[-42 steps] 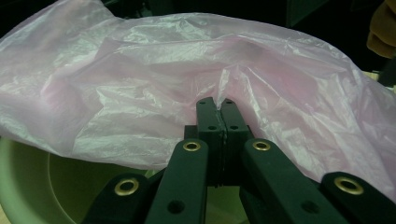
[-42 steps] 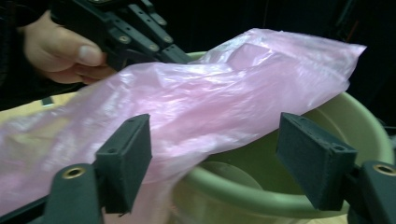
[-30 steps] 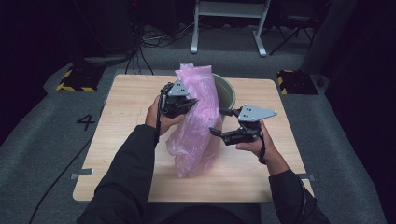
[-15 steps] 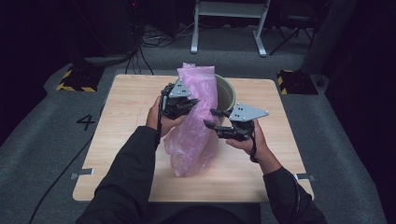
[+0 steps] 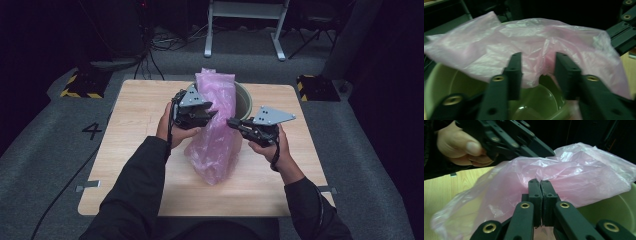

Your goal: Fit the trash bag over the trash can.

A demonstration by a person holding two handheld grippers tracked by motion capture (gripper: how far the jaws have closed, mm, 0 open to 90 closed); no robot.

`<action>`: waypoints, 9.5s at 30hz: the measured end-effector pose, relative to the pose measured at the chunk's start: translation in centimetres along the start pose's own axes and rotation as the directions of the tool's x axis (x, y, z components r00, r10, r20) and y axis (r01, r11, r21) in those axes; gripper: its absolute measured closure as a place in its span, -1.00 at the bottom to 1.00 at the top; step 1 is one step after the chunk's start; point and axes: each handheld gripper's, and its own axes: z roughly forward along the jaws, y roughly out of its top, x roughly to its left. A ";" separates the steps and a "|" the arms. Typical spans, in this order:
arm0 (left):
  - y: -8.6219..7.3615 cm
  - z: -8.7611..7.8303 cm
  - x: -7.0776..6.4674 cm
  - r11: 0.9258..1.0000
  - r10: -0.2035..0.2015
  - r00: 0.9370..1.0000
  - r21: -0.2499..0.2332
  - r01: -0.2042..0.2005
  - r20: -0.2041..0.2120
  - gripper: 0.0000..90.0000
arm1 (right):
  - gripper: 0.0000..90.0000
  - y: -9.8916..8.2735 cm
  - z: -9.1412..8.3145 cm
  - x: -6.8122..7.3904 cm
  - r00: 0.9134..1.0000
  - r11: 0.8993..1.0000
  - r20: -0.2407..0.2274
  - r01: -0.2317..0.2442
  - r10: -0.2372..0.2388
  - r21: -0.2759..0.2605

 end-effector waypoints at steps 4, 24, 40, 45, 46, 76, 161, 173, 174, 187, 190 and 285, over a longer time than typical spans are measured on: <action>0.2 -0.7 -0.3 1.000 -0.005 1.000 0.002 0.005 -0.023 -0.20 | 0.97 0.0 -1.0 -0.7 1.000 0.999 0.004 -0.030 0.030 -0.020; 0.3 -1.1 -1.7 0.992 0.125 0.987 -0.007 -0.125 0.100 0.55 | 0.97 0.3 -4.5 -1.3 0.981 0.992 -0.159 -0.120 0.113 -0.034; -0.1 -3.1 -2.7 0.991 0.125 0.989 -0.066 -0.121 0.078 0.16 | 0.96 1.3 -2.8 -2.3 0.988 0.992 -0.081 -0.129 0.129 0.000; -0.8 -4.5 -2.7 0.989 0.115 0.989 -0.107 -0.104 0.097 -0.04 | 0.96 1.7 -1.5 -3.1 0.989 0.991 -0.063 -0.133 0.134 0.024; -1.0 -4.7 -2.7 0.988 0.114 0.988 -0.112 -0.102 0.105 -0.09 | 0.96 1.8 -1.3 -3.2 0.989 0.990 -0.058 -0.136 0.138 0.026; -1.3 -2.4 -5.1 0.973 0.223 0.969 -0.076 -0.216 0.108 0.98 | 0.94 2.7 2.1 -4.1 0.997 0.989 0.014 -0.080 0.079 0.121; 0.2 -0.4 -2.1 0.989 0.131 0.990 0.074 -0.127 -0.044 0.99 | 0.10 -0.2 -6.5 5.1 0.989 0.989 -0.119 0.104 -0.090 0.109; -0.6 -2.2 -1.1 0.994 0.101 0.995 0.039 -0.100 -0.024 0.75 | 0.95 -1.4 -6.4 2.8 0.999 0.996 0.032 0.034 -0.037 0.085; -0.7 -2.4 -1.1 0.995 0.097 0.995 0.033 -0.097 0.001 0.64 | 0.96 -1.5 -6.6 2.5 0.999 0.997 0.040 0.019 -0.022 0.074; -1.2 -6.4 -2.8 0.995 0.089 0.994 -0.060 -0.086 0.055 -0.40 | 0.99 -1.7 -6.9 0.8 0.995 0.999 0.092 -0.040 0.036 0.037; -1.3 -7.2 -3.6 0.992 0.105 0.991 -0.074 -0.099 0.083 -0.43 | 0.99 -1.7 -6.8 0.7 0.995 0.998 0.099 -0.037 0.032 0.045; -2.9 -10.5 -3.6 0.984 0.151 0.988 -0.089 -0.154 -0.034 -0.54 | 0.99 0.0 -1.0 -7.9 0.964 0.986 0.262 -0.081 0.040 0.149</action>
